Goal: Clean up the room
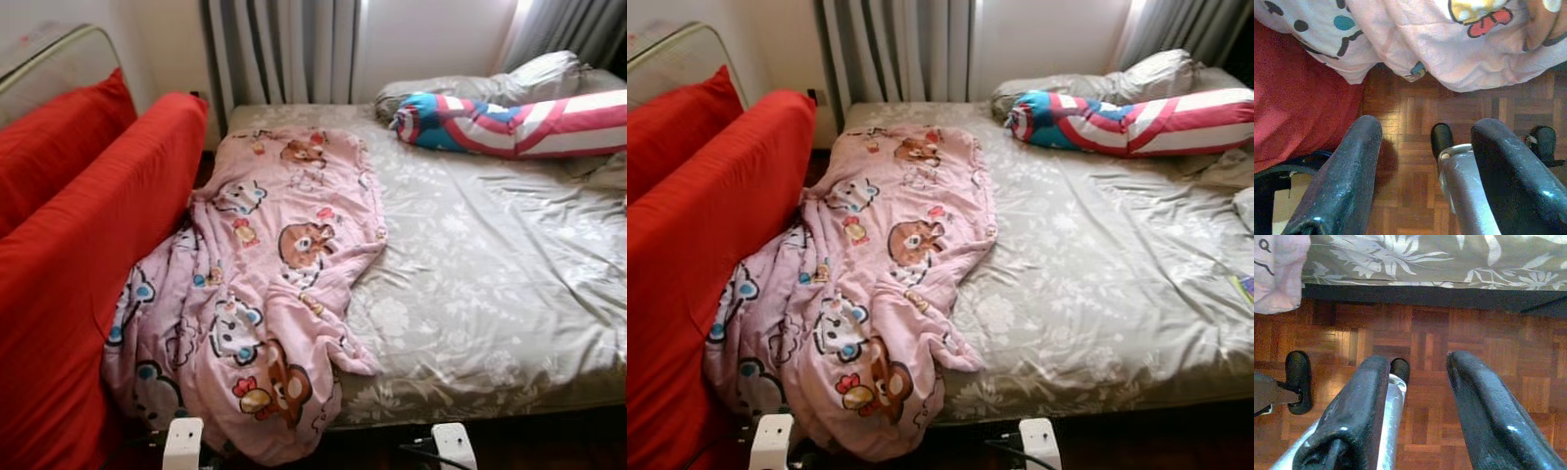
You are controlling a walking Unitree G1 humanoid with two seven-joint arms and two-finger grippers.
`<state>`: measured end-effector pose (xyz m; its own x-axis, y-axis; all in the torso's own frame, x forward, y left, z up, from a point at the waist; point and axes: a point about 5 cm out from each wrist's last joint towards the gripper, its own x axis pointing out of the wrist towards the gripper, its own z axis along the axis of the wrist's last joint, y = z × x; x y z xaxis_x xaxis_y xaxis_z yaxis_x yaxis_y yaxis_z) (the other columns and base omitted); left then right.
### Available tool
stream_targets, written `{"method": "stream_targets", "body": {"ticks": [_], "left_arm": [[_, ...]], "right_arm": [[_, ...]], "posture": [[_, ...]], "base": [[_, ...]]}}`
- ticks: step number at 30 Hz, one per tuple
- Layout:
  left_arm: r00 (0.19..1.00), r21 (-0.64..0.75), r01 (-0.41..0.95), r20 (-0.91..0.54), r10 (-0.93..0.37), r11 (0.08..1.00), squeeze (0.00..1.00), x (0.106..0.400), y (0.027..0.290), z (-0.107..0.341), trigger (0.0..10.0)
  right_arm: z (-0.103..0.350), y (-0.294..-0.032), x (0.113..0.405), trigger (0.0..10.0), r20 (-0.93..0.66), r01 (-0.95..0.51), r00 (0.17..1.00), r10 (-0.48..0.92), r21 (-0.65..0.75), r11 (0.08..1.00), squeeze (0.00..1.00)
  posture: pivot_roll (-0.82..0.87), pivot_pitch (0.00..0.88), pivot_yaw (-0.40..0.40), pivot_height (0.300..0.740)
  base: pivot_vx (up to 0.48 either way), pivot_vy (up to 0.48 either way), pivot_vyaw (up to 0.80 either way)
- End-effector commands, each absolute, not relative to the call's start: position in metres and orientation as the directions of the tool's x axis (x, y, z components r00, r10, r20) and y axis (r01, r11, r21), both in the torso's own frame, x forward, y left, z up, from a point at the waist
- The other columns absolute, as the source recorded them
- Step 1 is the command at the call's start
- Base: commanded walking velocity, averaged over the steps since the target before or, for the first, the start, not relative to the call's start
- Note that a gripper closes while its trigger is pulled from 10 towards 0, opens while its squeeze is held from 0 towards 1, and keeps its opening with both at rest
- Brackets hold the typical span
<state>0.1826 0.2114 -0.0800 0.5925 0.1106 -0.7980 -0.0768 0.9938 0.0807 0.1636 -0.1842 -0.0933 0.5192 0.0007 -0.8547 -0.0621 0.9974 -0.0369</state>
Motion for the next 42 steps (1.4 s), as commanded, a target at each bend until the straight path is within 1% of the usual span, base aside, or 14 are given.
{"method": "stream_targets", "body": {"ticks": [1,5,32,42], "left_arm": [[0.585,0.076,-0.082,-0.803,0.109,0.994,0.0,0.181,0.2111,-0.0811,10.0],[0.584,0.075,-0.08,-0.804,0.108,0.994,0.0,0.1809,0.2112,-0.0811,10.0],[0.589,0.07,-0.074,-0.802,0.101,0.995,0.0,0.1827,0.2096,-0.0805,10.0],[0.59,0.067,-0.073,-0.801,0.097,0.995,0.0,0.183,0.2087,-0.0805,10.0]], "right_arm": [[-0.0936,-0.185,0.1625,10.0,-0.856,-0.073,0.517,0.002,-0.042,0.996,0.0],[-0.0934,-0.184,0.163,10.0,-0.854,-0.089,0.521,0.008,-0.044,0.995,0.0],[-0.0941,-0.1822,0.1618,10.0,-0.855,-0.088,0.518,0.014,-0.038,0.995,0.0],[-0.0936,-0.184,0.1623,10.0,-0.85,-0.053,0.527,-0.003,-0.037,0.998,0.0]], "posture": [[-0.1,0.022,-0.004,0.74],[-0.1,0.023,-0.004,0.74],[-0.1,0.022,-0.006,0.74],[-0.1,0.02,-0.007,0.74]], "base": [[0.0,0.0,0.0],[0.0,0.0,0.14],[0.0,0.0,0.79],[0.0,0.0,0.0]]}}
